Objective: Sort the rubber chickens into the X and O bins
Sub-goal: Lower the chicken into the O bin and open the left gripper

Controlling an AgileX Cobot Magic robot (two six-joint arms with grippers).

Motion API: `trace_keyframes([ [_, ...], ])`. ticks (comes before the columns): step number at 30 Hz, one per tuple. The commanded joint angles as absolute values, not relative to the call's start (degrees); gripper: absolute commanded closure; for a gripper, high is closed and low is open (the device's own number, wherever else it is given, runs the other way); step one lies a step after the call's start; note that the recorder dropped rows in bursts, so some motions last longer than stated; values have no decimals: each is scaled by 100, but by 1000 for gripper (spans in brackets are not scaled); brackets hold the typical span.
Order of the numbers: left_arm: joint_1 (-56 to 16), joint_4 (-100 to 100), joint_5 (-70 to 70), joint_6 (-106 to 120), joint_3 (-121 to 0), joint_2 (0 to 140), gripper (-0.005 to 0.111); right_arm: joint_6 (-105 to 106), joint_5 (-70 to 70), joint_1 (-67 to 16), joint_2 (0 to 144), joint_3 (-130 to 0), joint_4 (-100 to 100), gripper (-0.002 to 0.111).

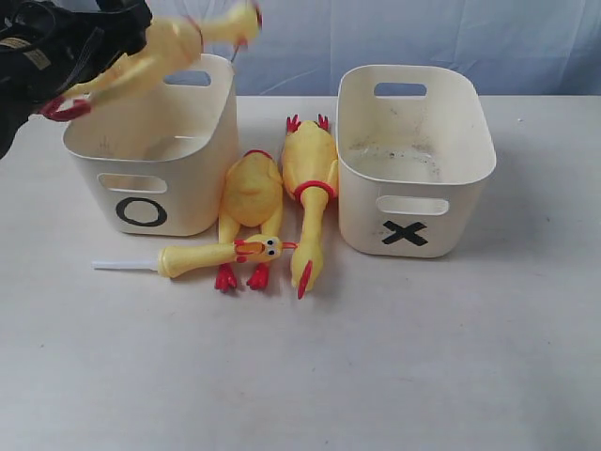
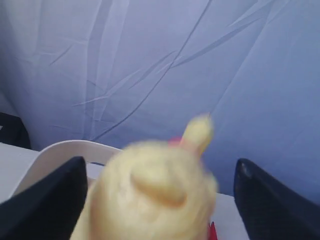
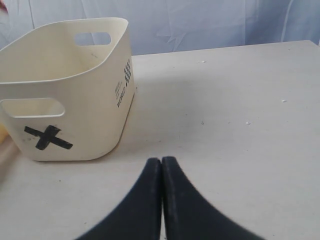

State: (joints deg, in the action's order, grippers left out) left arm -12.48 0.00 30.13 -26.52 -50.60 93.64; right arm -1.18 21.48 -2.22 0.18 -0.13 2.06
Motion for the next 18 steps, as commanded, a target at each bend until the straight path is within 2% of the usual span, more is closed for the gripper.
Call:
trace_keyframes([
  [1,-1221,-180,3070,-2608,-5095,9290,22,-115,2090,-241,0,0,211,108],
  [6,-1221,-142,2993,-2584,-5095,9290,13,-115,2090,-241,0,0,211,108],
  [13,-1221,210,2917,-2610,-5095,9290,13,-115,2075,-241,0,0,199,108],
  [15,-1313,1329,2485,-3234,-5095,9290,13,-115,2075,-241,0,0,199,108],
  [18,-1864,5253,1507,-4864,-5095,9290,13,-115,2075,-241,0,0,199,108],
])
